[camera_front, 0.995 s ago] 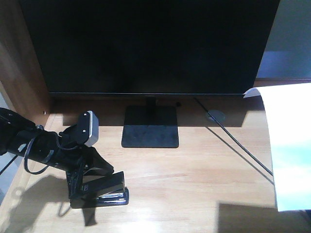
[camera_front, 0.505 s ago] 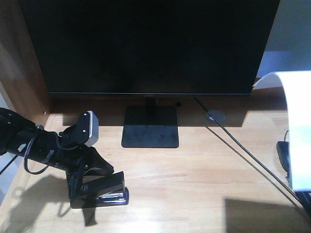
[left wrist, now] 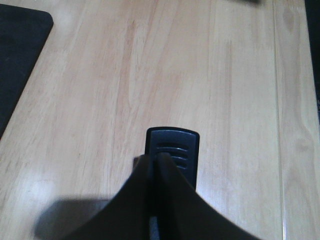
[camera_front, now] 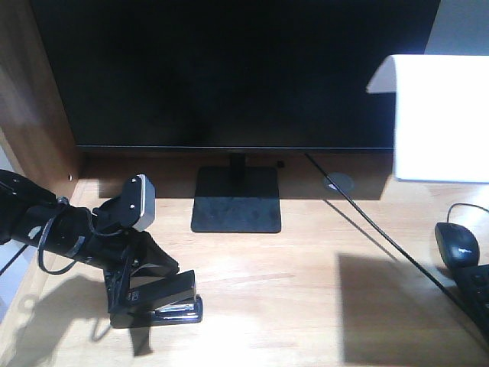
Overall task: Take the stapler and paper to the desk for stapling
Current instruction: 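Swing the white paper with the right gripper down over the desk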
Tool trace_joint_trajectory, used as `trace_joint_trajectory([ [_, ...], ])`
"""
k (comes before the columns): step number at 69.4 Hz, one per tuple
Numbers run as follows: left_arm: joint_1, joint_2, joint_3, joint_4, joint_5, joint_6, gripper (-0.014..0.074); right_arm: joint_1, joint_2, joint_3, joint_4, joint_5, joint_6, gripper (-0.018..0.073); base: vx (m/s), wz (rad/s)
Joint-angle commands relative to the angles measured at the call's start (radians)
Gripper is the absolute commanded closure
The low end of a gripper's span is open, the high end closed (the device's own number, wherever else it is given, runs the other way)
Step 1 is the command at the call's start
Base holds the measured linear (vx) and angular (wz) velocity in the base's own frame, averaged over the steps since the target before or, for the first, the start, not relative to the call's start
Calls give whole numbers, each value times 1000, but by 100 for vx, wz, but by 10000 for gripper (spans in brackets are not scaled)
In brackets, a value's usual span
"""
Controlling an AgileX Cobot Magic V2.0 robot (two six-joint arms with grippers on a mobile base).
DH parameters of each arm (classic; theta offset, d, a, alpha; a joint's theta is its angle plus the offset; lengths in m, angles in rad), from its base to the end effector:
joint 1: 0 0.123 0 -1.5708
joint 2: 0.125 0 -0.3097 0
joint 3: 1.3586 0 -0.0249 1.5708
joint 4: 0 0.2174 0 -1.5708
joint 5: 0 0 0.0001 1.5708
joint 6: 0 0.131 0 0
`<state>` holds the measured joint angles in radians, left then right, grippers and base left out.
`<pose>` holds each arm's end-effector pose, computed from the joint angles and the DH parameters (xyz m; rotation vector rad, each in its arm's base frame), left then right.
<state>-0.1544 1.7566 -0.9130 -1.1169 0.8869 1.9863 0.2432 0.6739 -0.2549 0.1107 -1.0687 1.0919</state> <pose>0.2819 -0.1363 0.1976 1.5309 1.8960 -0.7097 0.0948 0.0104 0.3849 0.4801 0.7661 1.2603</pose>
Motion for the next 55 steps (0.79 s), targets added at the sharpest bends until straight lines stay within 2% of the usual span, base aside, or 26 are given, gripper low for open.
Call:
trace_joint_trajectory([
  [1, -3, -36, -17, -53, 37, 3, 603, -2, 105, -32, -32, -118, 39, 562, 0, 0],
  [26, -3, -36, -17, -53, 37, 3, 603, -5, 401, -42, -111, -276, 209, 561, 0, 0],
  [38, -3, -36, -17, -53, 37, 3, 603, -5, 486, -112, -233, -272, 248, 561, 0, 0],
  [49, -3, -36, -17, -53, 37, 3, 603, -6, 565, -172, -319, -253, 362, 561, 0, 0],
  [55, -3, -36, -17, -53, 37, 3, 603, -48, 615, -182, -407, -261, 426, 561, 0, 0],
])
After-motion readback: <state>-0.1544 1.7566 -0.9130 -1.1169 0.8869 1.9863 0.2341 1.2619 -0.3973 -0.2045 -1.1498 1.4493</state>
